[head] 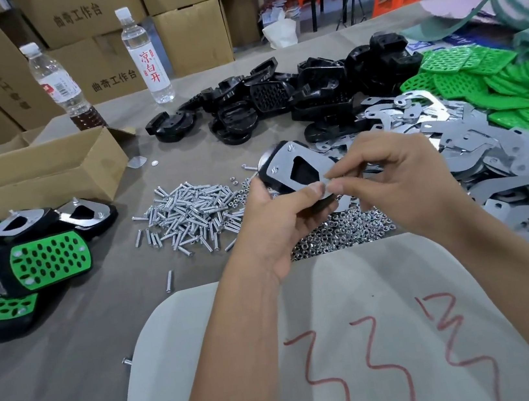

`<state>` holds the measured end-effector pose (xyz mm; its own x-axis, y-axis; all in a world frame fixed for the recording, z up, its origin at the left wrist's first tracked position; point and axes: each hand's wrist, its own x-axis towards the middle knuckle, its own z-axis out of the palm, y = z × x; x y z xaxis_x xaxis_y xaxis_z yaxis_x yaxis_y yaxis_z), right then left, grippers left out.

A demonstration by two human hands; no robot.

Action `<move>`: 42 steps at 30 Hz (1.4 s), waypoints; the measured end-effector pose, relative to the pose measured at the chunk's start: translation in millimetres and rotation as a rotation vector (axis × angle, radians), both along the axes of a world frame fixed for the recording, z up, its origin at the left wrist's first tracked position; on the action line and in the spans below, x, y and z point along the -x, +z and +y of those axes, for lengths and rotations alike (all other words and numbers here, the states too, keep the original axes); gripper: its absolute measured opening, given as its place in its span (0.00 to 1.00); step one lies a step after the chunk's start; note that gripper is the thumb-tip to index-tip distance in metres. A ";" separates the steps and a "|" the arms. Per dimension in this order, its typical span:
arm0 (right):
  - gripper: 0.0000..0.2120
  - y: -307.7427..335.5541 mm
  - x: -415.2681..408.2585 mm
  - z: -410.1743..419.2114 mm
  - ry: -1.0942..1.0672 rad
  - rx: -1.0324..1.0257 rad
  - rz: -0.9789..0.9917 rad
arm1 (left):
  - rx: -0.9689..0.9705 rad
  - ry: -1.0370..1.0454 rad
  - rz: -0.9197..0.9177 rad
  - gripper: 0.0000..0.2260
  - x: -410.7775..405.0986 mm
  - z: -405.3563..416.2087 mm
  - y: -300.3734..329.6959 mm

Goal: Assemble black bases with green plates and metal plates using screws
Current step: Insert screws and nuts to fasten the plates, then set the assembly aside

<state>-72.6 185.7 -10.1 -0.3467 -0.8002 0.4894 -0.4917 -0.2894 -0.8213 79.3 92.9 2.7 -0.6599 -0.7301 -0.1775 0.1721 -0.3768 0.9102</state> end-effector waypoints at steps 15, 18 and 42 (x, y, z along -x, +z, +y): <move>0.06 -3.5 2.1 -1.3 -0.037 -0.061 0.064 | 0.107 0.072 -0.132 0.18 2.7 -4.2 -8.3; 0.09 -5.8 -3.7 -3.6 -0.108 -0.010 0.056 | 0.065 0.089 -0.105 0.17 4.3 -3.6 -6.6; 0.08 -12.3 -14.2 -10.7 -0.182 -0.216 0.401 | 0.084 0.303 -0.143 0.17 4.8 -1.4 -6.3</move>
